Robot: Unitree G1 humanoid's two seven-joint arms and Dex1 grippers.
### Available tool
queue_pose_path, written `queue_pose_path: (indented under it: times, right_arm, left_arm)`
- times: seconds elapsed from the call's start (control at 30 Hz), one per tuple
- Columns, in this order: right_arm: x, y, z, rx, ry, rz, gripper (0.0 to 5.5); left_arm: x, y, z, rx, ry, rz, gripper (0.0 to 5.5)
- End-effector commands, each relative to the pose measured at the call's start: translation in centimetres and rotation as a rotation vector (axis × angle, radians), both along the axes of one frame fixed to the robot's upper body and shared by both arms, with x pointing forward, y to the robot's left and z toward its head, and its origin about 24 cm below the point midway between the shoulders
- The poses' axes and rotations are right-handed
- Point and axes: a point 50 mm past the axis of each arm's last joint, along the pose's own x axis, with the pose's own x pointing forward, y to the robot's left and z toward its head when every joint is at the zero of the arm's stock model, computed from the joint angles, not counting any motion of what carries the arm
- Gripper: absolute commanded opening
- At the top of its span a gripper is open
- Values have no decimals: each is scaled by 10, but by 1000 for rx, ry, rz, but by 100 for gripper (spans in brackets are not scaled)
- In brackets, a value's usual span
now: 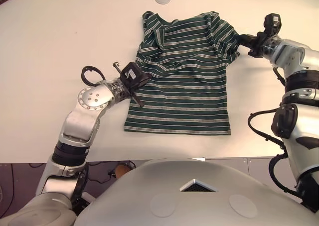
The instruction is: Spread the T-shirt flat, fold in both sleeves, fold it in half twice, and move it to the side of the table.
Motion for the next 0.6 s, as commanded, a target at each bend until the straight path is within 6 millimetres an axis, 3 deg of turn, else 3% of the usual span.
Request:
queue_pose_path:
  times: [0.03, 0.17, 0.37, 0.47, 0.6]
  right_arm:
    - [17, 28, 32, 78, -95, 86, 4]
    - [21, 56, 48, 111, -138, 162, 4]
    - [17, 109, 6, -41, -69, 273, 4]
    - [14, 122, -10, -133, -75, 304, 47]
    - [13, 124, 0, -134, -163, 366, 110]
  left_arm:
    - [-4, 4, -15, 95, 41, -43, 0]
    - [-6, 3, -29, 132, 79, -68, 0]
    - [1, 0, -25, 127, 57, -90, 0]
    - [3, 0, -20, 122, 42, -99, 0]
    - [6, 6, -7, 146, -9, -95, 0]
